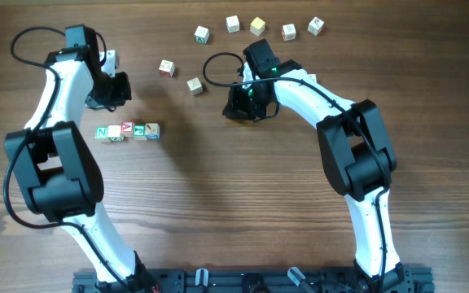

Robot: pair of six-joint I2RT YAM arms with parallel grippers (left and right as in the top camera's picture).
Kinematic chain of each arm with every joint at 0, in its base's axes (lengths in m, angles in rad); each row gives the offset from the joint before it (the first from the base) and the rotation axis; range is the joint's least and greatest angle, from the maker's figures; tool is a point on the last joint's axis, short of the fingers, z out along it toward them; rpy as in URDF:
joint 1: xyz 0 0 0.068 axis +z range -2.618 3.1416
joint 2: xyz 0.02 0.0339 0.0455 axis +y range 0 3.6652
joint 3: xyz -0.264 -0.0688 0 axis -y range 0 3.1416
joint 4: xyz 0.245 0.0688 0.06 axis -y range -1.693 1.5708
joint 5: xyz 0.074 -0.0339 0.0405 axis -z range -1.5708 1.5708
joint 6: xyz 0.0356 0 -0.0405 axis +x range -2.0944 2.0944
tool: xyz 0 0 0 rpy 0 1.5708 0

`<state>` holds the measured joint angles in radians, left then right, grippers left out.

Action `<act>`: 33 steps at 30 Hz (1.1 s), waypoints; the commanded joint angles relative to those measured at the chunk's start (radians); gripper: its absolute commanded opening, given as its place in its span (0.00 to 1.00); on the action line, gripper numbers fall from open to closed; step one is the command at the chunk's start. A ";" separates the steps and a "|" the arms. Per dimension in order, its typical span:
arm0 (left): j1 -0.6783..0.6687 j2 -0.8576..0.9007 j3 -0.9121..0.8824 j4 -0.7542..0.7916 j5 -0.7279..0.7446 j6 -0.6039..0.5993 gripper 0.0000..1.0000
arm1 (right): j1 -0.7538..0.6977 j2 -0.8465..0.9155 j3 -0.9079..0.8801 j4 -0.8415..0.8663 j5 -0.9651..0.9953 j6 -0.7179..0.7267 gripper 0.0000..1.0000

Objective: Form a horizontal line

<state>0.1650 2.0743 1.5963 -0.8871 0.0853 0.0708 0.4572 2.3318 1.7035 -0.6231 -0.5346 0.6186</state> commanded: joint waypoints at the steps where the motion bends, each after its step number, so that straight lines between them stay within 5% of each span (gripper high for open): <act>1: -0.014 0.045 0.006 0.012 -0.035 0.031 0.04 | -0.006 0.066 -0.043 -0.017 0.168 -0.014 0.21; 33: -0.015 0.058 0.006 -0.116 0.052 0.030 0.04 | -0.006 0.066 -0.043 -0.011 0.169 -0.016 0.22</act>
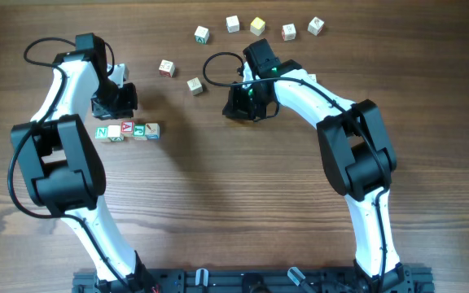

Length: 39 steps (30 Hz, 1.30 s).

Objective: Form a horizontal line

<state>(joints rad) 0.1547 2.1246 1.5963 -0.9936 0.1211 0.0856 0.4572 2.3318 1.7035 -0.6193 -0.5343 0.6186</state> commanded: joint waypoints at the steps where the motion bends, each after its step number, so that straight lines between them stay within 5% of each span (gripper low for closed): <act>1: -0.005 0.008 0.006 -0.012 0.016 0.015 0.04 | -0.006 0.066 -0.043 -0.014 0.168 -0.016 0.22; 39: -0.005 0.008 0.006 -0.038 0.016 0.003 0.04 | -0.006 0.066 -0.043 -0.016 0.170 -0.016 0.22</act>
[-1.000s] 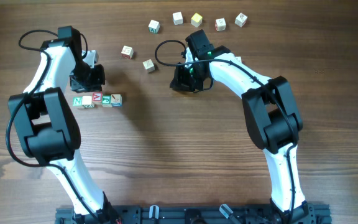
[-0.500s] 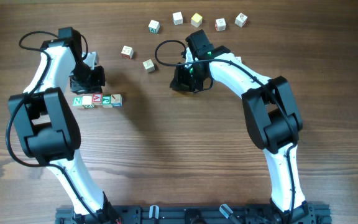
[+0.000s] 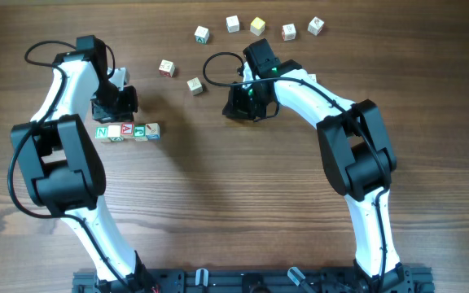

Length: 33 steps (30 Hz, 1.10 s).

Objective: Form a horizontal line

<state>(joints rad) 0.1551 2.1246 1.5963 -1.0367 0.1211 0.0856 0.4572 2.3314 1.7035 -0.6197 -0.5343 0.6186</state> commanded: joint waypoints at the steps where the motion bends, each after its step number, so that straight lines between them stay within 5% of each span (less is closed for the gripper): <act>1: -0.005 0.008 0.006 0.003 0.016 0.003 0.04 | -0.006 0.066 -0.043 -0.016 0.171 -0.015 0.22; 33: -0.005 0.008 0.006 -0.031 0.016 -0.015 0.04 | -0.006 0.066 -0.043 -0.018 0.171 -0.016 0.22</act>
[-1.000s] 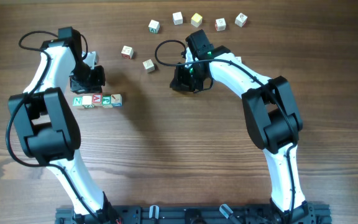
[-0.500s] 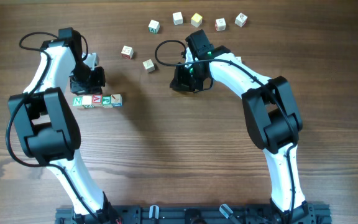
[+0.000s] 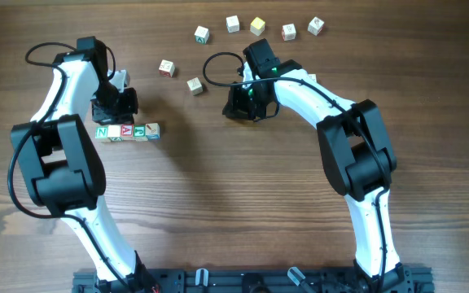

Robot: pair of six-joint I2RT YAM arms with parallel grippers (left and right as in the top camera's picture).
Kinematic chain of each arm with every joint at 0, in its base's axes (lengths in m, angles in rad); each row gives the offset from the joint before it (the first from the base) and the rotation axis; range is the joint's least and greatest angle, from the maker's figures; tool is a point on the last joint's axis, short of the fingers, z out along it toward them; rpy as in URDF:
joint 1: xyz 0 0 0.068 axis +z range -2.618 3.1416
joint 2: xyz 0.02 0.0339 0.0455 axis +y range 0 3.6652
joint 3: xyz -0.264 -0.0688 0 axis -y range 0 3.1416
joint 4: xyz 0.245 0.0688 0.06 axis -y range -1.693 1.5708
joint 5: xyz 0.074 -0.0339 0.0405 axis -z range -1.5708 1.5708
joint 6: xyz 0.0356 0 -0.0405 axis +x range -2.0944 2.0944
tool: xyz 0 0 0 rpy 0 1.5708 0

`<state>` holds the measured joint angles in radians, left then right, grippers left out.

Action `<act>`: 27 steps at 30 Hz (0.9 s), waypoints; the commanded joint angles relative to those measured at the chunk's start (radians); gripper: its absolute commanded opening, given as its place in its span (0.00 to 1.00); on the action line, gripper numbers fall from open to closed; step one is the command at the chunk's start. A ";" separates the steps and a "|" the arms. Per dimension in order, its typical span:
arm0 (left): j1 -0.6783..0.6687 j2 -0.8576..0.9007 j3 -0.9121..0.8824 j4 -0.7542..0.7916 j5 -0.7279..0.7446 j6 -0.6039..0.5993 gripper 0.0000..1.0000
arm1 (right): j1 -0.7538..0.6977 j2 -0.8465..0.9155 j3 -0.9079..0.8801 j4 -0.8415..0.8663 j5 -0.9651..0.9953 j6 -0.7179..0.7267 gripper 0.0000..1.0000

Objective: Form a horizontal line

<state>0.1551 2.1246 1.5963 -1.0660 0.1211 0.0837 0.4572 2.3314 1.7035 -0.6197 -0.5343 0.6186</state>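
A short horizontal row of several lettered cubes (image 3: 127, 131) lies at the left of the table. My left gripper (image 3: 114, 106) hangs just behind the row's left half, its black head hiding the fingers. More loose cubes lie farther back: one (image 3: 166, 67) and another (image 3: 195, 85) near the middle, and several in an arc, from one cube (image 3: 201, 33) to the last (image 3: 315, 26). My right gripper (image 3: 244, 106) points down at bare wood right of the near loose cube; its fingers are hidden too.
Both white arms reach in from the black rail (image 3: 243, 281) at the front edge. A black cable (image 3: 214, 69) loops beside the right wrist. The wooden table (image 3: 234, 203) is bare between the arms and the front.
At first my left gripper was behind and to the left of the row. It then stood a little to the right and nearer the row, then close against the row's back edge, where it remains. The right arm and all cubes have stayed where they were.
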 commanded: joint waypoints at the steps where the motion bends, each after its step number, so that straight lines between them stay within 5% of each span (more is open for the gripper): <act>1: -0.005 0.008 0.006 -0.001 0.016 -0.013 0.04 | -0.006 0.066 -0.043 -0.018 0.171 -0.016 0.22; 27: -0.004 0.008 0.006 0.028 0.008 -0.013 0.04 | -0.006 0.066 -0.043 -0.018 0.172 -0.016 0.22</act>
<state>0.1551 2.1246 1.5963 -1.0306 0.1207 0.0772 0.4572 2.3314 1.7039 -0.6197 -0.5343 0.6186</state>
